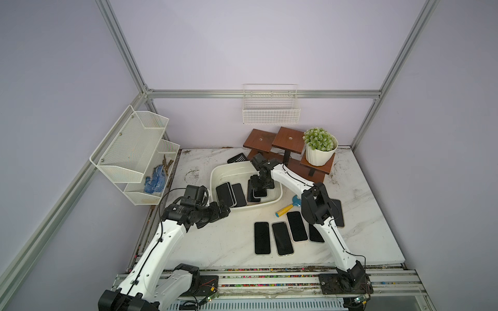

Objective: Take the phone out of the storage box
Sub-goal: Pick up the phone from the storage box, then place the phone at the center of the board.

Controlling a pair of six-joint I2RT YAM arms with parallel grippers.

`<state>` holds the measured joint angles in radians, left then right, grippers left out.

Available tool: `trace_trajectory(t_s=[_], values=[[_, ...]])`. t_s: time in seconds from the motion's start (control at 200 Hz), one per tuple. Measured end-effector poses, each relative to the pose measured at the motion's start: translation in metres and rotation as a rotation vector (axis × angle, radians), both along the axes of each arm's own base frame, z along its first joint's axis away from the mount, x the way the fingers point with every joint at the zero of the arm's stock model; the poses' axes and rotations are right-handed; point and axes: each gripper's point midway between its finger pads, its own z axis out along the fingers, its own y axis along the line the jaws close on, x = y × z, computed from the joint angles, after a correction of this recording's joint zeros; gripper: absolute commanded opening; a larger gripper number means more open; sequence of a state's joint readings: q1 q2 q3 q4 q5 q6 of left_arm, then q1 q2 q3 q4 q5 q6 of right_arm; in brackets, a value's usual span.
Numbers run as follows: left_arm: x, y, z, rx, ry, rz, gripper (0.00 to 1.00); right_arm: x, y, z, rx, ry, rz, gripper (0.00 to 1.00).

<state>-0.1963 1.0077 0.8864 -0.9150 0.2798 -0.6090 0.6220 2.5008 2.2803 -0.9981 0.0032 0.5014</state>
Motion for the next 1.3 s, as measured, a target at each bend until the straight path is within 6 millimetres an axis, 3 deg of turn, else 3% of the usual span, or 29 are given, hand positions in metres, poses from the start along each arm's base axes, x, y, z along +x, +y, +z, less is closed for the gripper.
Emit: trace_trajectory(t_s=[0.14, 0.525, 0.635, 0.74, 0.91, 1.035, 1.3], values=[[0.0, 0.0, 0.0, 0.0, 0.0, 0.001, 1.0, 0.001, 0.006, 0.021, 0.043, -0.027, 0.022, 0.56], [0.002, -0.001, 0.002, -0.011, -0.005, 0.008, 1.0, -0.004, 0.022, 0.108, 0.207, -0.124, 0.067, 0.55], [0.004, -0.005, 0.004, -0.035, -0.015, 0.007, 1.0, -0.019, 0.018, 0.126, 0.23, -0.127, 0.083, 0.55], [0.007, -0.011, 0.004, -0.073, -0.026, -0.002, 1.0, -0.045, 0.008, 0.138, 0.233, -0.111, 0.106, 0.55], [0.012, -0.021, 0.0, -0.135, -0.021, -0.009, 1.0, -0.102, -0.028, 0.14, 0.202, -0.07, 0.116, 0.55], [0.019, -0.028, -0.001, -0.169, -0.017, -0.012, 1.0, -0.146, -0.068, 0.13, 0.144, -0.041, 0.093, 0.55], [0.025, -0.059, -0.012, -0.19, 0.008, -0.099, 1.0, -0.202, -0.156, 0.1, 0.006, -0.001, -0.061, 0.56]])
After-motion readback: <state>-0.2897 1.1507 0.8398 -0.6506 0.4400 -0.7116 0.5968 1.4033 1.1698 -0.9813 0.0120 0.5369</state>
